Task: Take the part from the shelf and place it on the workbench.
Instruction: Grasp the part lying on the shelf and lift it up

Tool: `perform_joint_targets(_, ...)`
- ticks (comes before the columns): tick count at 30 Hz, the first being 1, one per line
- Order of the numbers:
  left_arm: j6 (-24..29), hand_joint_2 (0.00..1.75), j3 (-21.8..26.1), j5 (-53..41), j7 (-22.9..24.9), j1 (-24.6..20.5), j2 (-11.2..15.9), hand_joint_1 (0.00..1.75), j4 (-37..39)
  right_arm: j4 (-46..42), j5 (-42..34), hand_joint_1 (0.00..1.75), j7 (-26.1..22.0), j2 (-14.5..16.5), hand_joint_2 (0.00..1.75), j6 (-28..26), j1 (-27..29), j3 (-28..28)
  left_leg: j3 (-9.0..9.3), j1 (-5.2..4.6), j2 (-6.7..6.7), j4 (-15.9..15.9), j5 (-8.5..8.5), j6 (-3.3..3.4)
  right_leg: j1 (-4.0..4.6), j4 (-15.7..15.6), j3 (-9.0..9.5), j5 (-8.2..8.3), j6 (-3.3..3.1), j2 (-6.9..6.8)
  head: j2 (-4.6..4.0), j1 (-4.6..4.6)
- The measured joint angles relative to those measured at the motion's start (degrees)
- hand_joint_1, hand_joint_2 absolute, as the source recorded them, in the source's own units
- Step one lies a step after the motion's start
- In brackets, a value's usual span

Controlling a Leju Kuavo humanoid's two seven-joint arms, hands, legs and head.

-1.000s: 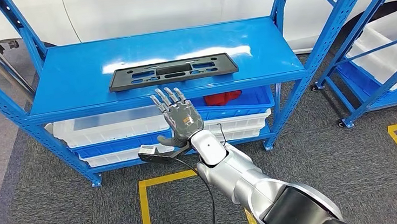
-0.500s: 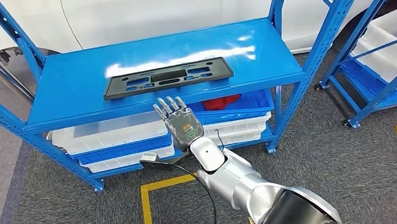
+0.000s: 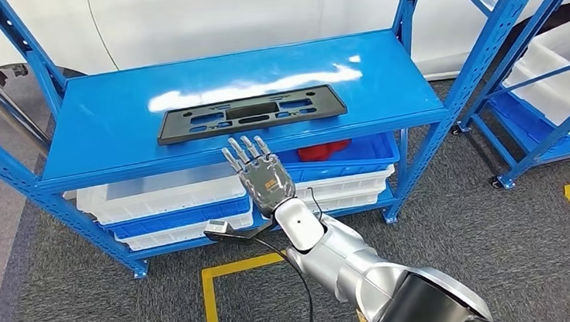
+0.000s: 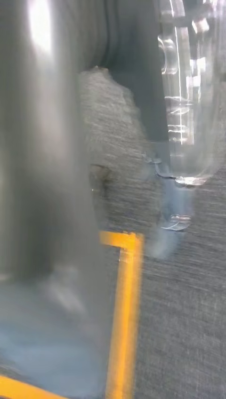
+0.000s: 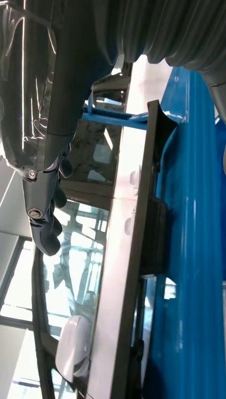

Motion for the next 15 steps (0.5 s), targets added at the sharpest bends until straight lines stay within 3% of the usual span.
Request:
perform_joint_targets(2, 0.0, 0.0, 0.0, 0.0, 0.0, 0.0, 0.0, 0.0, 0.0, -0.4, -0.1, 0.0, 0.6, -0.4, 1.75, -1.1, 0.2, 0.0, 0.04, -0.03, 0.01, 0.0, -0.09, 0.17, -0.16, 7.1, -3.83, -2.39, 0.29, -0.04, 0.0, 0.0)
perform_joint_targets(3, 0.1, 0.0, 0.0, 0.0, 0.0, 0.1, 0.0, 0.0, 0.0, -0.9, -0.1, 0.0, 0.7, -0.6, 1.75, -1.4, 0.3, -0.1, 0.1, -0.03, 0.0, 0.1, -0.16, 0.18, -0.21, 8.4, -4.74, -2.11, 0.34, -0.06, 0.0, 0.0)
perform_joint_targets(4, 0.1, 0.0, 0.0, 0.0, 0.0, 0.1, 0.0, 0.0, 0.0, -1.6, -0.1, 0.0, 0.7, -0.9, 1.75, -1.5, 0.4, -0.2, 0.18, -0.03, -0.03, 0.1, -0.23, 0.15, -0.25, 7.6, -4.7, -0.87, 0.3, -0.07, 0.01, 0.0)
perform_joint_targets(6, 0.2, 0.0, 0.0, 0.0, 0.0, 0.2, -0.1, 0.0, 0.0, -3.5, -0.1, 0.0, 0.5, -1.3, 1.75, -1.6, 0.3, -0.8, 0.44, -0.02, -0.08, 0.2, -0.46, -0.1, -0.29, 0.6, -1.88, 3.58, -0.08, -0.09, 0.01, 0.0)
perform_joint_targets(8, 0.2, 0.0, 0.0, 0.0, 0.1, 0.1, -0.1, 0.0, 0.0, -5.1, -0.1, 0.0, 0.3, -1.5, 1.75, -1.8, 0.0, -1.5, 0.5, -0.23, -0.11, 0.2, -0.7, -0.58, -0.06, -6.0, 0.99, 6.06, -0.5, -0.09, 0.0, -0.01)
perform_joint_targets(12, 0.8, 0.0, -0.1, -0.1, 0.3, 0.0, -0.1, 0.0, 0.0, -6.9, -0.1, 0.0, 0.2, -1.8, 1.75, -2.0, -0.2, -2.7, 0.69, -0.22, -0.05, 0.1, -1.0, -1.91, 0.13, -8.0, 1.97, 6.07, -1.51, 0.08, 0.01, 0.0)
perform_joint_targets(13, 1.0, 0.0, -0.1, -0.1, 0.4, 0.0, -0.1, 0.0, 0.0, -7.2, -0.1, 0.0, 0.1, -1.8, 1.75, -2.0, -0.3, -2.9, 0.38, -0.16, -0.01, 0.9, -1.58, -2.18, 0.05, -8.3, 2.21, 6.08, -1.88, 0.06, 0.0, -0.01)
perform_joint_targets(15, 1.2, 0.0, -0.1, -0.1, 0.5, 0.0, 0.0, 0.0, 0.0, -7.8, -0.1, 0.0, 0.0, -1.9, 1.75, -2.1, -0.4, -3.2, -1.94, -0.07, 0.06, 5.9, -4.18, -2.5, -0.04, -8.6, 2.69, 6.0, -2.46, -0.02, 0.0, -0.01)
